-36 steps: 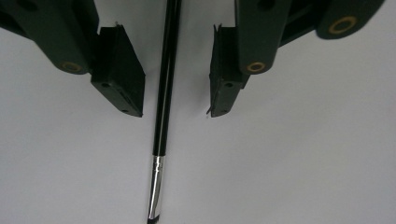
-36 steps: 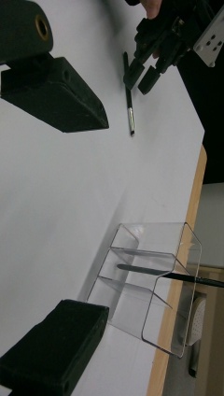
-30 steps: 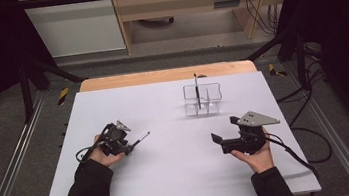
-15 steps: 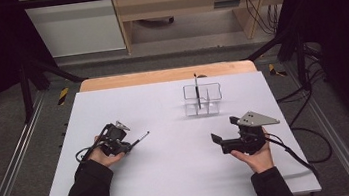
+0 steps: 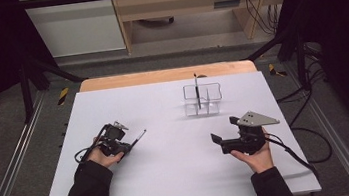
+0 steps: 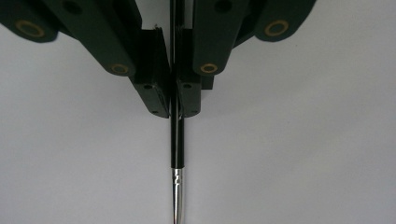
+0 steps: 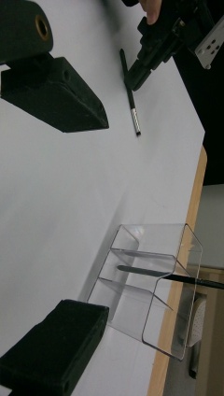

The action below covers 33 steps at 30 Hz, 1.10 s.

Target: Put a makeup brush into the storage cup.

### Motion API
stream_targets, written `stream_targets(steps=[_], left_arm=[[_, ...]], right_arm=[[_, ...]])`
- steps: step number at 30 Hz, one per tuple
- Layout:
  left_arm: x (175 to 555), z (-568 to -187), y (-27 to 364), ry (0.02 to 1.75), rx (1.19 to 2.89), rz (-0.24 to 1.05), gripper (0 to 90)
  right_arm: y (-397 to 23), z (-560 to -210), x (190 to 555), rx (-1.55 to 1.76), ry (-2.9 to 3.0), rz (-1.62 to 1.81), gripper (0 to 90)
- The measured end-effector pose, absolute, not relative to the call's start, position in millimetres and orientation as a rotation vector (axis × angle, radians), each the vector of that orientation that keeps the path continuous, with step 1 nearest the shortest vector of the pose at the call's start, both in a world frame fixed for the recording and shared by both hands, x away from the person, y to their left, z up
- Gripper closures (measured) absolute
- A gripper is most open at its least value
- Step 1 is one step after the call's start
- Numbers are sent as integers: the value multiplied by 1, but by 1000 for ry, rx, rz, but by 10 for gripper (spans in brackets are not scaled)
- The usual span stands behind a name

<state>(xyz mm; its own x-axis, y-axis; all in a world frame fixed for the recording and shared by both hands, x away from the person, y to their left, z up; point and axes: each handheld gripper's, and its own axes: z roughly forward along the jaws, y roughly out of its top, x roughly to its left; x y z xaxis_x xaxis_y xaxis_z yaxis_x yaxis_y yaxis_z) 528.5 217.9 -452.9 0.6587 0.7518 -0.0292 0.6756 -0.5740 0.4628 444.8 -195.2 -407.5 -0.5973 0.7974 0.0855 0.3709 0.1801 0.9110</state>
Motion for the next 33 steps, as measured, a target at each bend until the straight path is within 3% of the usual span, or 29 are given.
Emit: stream_targets(steps=[14, 28, 33], left_arm=[[529, -440, 212, 1032, 2449, 303, 600], [545, -441, 200, 1013, 2540, 299, 589], [548, -445, 198, 1007, 2559, 265, 640]], right_arm=[[-196, -407, 445, 1096, 2048, 1401, 98], [-195, -406, 444, 1095, 2052, 1406, 98], [-195, -405, 444, 1093, 2050, 1407, 99]])
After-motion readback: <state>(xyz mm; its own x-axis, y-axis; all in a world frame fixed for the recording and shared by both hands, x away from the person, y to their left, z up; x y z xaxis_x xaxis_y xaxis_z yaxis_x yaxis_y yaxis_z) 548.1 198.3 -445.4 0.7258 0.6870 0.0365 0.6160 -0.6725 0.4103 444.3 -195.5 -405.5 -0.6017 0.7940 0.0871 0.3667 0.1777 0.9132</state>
